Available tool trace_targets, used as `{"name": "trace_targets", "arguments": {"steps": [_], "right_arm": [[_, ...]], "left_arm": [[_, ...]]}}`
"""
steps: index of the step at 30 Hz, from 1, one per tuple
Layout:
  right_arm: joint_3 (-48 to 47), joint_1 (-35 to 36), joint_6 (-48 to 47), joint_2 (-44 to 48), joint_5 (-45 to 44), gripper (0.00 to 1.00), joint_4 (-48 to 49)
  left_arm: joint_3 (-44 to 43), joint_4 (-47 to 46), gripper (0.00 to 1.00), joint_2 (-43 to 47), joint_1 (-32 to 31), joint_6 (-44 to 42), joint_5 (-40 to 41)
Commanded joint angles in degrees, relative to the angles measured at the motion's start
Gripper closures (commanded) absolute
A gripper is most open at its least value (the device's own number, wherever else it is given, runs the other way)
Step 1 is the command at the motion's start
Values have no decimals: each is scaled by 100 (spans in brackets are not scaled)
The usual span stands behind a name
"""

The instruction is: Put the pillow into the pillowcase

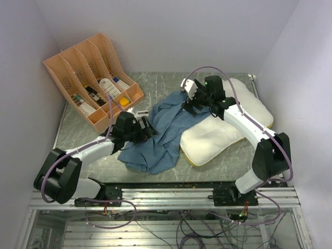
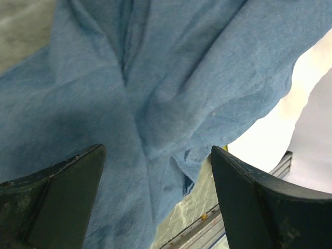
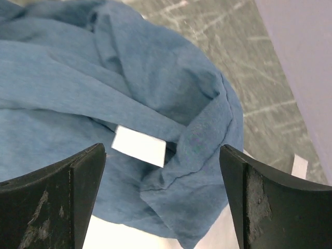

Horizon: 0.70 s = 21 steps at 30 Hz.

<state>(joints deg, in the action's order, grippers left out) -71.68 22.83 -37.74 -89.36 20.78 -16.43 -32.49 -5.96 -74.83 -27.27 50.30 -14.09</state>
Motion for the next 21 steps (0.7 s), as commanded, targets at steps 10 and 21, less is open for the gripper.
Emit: {"name": "trace_targets", "arguments": {"steps": [10,21], "right_arm": [[-814,-52,368,-934,-851,53,316],[-2498,-428,1242,-814,79,100,191]], "left_arm": [[-2705,1081,47,-2447,-594,-1273,442],[-4606,2647,93,-1504,-586,-2134,869]]}}
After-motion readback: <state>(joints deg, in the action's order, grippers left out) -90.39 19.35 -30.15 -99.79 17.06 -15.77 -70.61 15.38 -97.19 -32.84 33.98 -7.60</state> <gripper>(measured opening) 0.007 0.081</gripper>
